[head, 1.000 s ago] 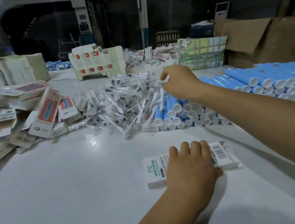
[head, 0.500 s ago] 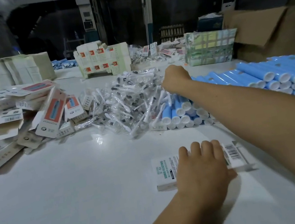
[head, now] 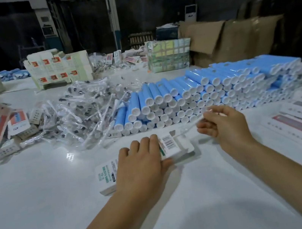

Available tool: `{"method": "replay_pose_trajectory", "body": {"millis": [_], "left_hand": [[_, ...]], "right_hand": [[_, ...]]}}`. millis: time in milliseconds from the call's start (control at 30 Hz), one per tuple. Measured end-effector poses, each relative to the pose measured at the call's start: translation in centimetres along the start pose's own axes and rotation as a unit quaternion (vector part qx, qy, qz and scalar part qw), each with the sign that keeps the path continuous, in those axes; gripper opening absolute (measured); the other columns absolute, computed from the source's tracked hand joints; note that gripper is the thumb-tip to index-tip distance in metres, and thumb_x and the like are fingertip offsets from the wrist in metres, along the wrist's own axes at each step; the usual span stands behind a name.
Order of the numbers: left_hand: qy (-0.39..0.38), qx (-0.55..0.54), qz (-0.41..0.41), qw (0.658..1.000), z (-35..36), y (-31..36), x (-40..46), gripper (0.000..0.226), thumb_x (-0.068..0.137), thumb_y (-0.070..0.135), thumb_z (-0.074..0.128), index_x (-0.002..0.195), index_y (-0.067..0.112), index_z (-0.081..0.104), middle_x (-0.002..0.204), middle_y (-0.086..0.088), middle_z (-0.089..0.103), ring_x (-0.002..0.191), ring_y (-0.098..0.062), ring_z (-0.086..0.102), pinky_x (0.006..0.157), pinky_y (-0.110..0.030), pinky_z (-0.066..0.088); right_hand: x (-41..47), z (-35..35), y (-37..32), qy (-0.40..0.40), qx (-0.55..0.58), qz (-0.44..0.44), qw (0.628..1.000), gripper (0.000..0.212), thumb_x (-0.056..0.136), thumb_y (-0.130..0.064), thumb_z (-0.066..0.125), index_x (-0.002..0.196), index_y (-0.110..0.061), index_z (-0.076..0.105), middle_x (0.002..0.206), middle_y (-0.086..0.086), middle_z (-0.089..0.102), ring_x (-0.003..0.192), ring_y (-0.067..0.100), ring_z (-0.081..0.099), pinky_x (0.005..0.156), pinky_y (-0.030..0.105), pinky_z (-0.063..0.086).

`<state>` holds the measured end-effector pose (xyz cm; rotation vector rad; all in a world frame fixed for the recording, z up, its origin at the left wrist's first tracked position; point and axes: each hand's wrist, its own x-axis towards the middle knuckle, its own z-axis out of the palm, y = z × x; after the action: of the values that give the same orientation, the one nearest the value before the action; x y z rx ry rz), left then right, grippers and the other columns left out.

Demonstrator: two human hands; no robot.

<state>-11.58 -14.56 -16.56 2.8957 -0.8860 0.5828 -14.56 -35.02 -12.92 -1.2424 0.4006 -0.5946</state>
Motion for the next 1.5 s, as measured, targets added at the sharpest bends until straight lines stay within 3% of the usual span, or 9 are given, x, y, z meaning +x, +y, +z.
{"method": "replay_pose_trajectory", "body": {"millis": [100, 233, 433, 600, 700, 833, 1033, 1267, 1500], "left_hand": [[0.012, 0.002, -0.003, 1.000, -0.5, 0.2, -0.2, 0.085, 0.081, 0.069, 0.001, 0.142, 0.019, 0.031, 0.133, 0.001, 0.048, 0.114, -0.024, 0.046, 0.090, -0.038, 0.034], [0.029, -0.001, -0.003, 1.000, -0.7, 0.6, -0.3, 0.077, 0.084, 0.066, 0.025, 0.132, 0.011, 0.051, 0.118, -0.006, 0.061, 0.100, -0.030, 0.057, 0.082, -0.042, 0.043], [0.052, -0.006, 0.001, 0.999, -1.0, 1.2, -0.5, 0.065, 0.082, 0.054, 0.050, 0.121, 0.003, 0.060, 0.105, -0.012, 0.066, 0.087, -0.035, 0.061, 0.071, -0.044, 0.047], [0.069, -0.008, 0.011, 0.998, -1.1, 1.8, -0.4, 0.062, 0.081, 0.050, 0.058, 0.117, 0.000, 0.062, 0.101, -0.014, 0.067, 0.083, -0.036, 0.063, 0.068, -0.044, 0.049], [0.081, -0.014, 0.010, 0.997, -1.0, 1.7, -0.4, 0.060, 0.079, 0.045, 0.067, 0.117, -0.001, 0.062, 0.102, -0.015, 0.067, 0.083, -0.036, 0.063, 0.067, -0.045, 0.049], [0.092, -0.028, -0.009, 0.995, -1.0, 1.2, -0.3, 0.056, 0.087, 0.045, 0.060, 0.120, 0.001, 0.059, 0.106, -0.014, 0.066, 0.088, -0.036, 0.062, 0.071, -0.045, 0.047], [0.085, -0.036, -0.049, 0.995, -1.0, 0.5, 0.2, 0.064, 0.081, 0.046, 0.064, 0.126, 0.000, 0.056, 0.112, -0.016, 0.064, 0.096, -0.038, 0.060, 0.075, -0.044, 0.044], [0.083, -0.021, -0.068, 0.994, -0.7, 0.5, 0.2, 0.070, 0.088, 0.054, 0.047, 0.141, 0.009, 0.041, 0.131, -0.009, 0.053, 0.115, -0.032, 0.049, 0.088, -0.042, 0.034], [0.068, 0.029, -0.076, 0.994, -0.4, 0.9, 0.1, 0.070, 0.089, 0.059, 0.030, 0.142, 0.013, 0.034, 0.132, -0.003, 0.048, 0.115, -0.026, 0.046, 0.089, -0.038, 0.032]], "right_hand": [[-0.4, -0.3, 1.6, 0.008, 0.025, 0.017, 1.000, 0.012, 0.088, 0.004, 0.059, 0.088, -0.005, 0.052, 0.051, 0.009, 0.063, 0.046, 0.017, 0.063, 0.047, 0.025, 0.054], [-1.2, 1.2, 2.9, 0.000, -0.014, -0.006, 1.000, 0.015, 0.084, -0.001, 0.065, 0.078, -0.011, 0.055, 0.061, 0.008, 0.065, 0.051, 0.015, 0.063, 0.047, 0.025, 0.049], [-2.0, 1.9, 4.0, 0.020, -0.137, -0.077, 0.987, 0.015, 0.078, -0.016, 0.073, 0.070, -0.021, 0.062, 0.062, -0.010, 0.066, 0.066, 0.006, 0.062, 0.069, 0.030, 0.049], [-3.0, 2.3, 4.6, -0.031, -0.191, -0.092, 0.977, 0.026, 0.084, -0.027, 0.069, 0.058, -0.030, 0.066, 0.106, -0.003, 0.063, 0.105, 0.019, 0.059, 0.091, 0.034, 0.047], [-3.2, 2.8, 4.6, -0.097, -0.218, -0.074, 0.968, 0.012, 0.094, -0.037, 0.053, 0.094, -0.034, 0.065, 0.124, 0.004, 0.059, 0.110, 0.018, 0.060, 0.098, 0.038, 0.046], [-3.8, 2.4, 4.0, -0.106, -0.177, -0.136, 0.969, 0.025, 0.099, -0.028, 0.046, 0.109, -0.017, 0.066, 0.111, -0.020, 0.054, 0.100, -0.014, 0.052, 0.083, -0.002, 0.034], [-5.0, 1.8, 4.3, -0.082, -0.226, -0.267, 0.933, 0.013, 0.088, -0.009, 0.063, 0.093, -0.022, 0.064, 0.094, -0.012, 0.053, 0.081, -0.003, 0.053, 0.072, 0.005, 0.039], [-4.7, 2.1, 5.0, -0.105, -0.146, -0.127, 0.976, 0.033, 0.086, -0.003, 0.065, 0.118, -0.013, 0.065, 0.091, -0.012, 0.070, 0.087, 0.002, 0.066, 0.084, 0.017, 0.049], [-5.0, 2.4, 5.6, -0.132, -0.150, -0.123, 0.972, 0.032, 0.084, 0.000, 0.066, 0.107, -0.022, 0.068, 0.082, -0.030, 0.069, 0.089, -0.005, 0.066, 0.082, 0.013, 0.049]]}}
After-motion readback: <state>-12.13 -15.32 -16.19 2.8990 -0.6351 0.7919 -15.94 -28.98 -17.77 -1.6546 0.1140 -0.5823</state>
